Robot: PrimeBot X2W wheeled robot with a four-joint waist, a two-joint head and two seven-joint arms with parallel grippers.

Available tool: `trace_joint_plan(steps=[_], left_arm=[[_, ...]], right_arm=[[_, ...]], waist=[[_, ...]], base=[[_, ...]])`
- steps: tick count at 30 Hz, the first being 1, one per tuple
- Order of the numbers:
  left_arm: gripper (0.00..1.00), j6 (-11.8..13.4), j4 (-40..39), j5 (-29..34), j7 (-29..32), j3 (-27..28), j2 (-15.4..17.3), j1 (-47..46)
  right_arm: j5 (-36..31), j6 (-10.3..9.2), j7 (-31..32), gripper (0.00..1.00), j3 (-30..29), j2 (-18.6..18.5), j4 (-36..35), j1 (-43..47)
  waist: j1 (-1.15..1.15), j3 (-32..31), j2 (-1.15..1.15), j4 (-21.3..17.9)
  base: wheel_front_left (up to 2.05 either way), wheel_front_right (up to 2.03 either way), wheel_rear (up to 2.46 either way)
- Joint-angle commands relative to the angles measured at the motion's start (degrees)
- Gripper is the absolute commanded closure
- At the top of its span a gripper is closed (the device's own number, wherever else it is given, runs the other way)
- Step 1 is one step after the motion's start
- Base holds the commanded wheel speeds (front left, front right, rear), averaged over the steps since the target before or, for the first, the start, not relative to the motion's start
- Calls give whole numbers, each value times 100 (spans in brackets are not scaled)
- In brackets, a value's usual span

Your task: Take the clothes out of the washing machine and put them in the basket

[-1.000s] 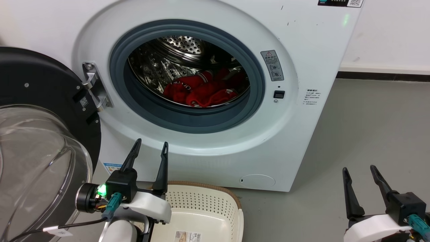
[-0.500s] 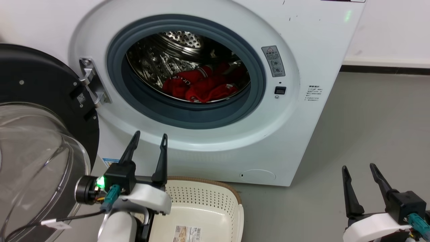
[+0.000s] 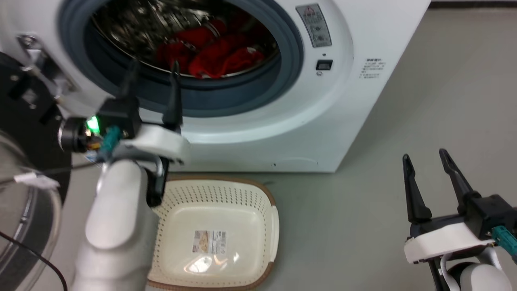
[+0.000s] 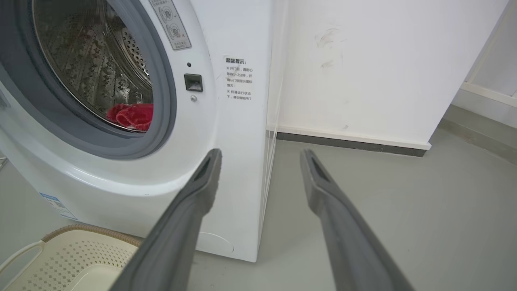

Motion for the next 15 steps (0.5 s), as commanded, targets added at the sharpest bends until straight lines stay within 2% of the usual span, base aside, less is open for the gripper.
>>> trace_joint_plan(steps=[1,7,15], left_arm=[[0,-4,180,27,-14,41,87,-326],[0,-72,1297,81,-14,85,378,-1520],[0,-174,2763,110,214,-13,608,-3016]], right_arm=[[19,-3,-39,0,53,2,-40,-156],[167,-4,-207,0,199,4,72,-476],[339,-4,-426,0,446,5,205,-821]], waist=[[0,593,0,-373],[0,1262,0,-663],[0,1965,0,-793]], base=[[0,0,0],[0,0,0],[0,0,0]])
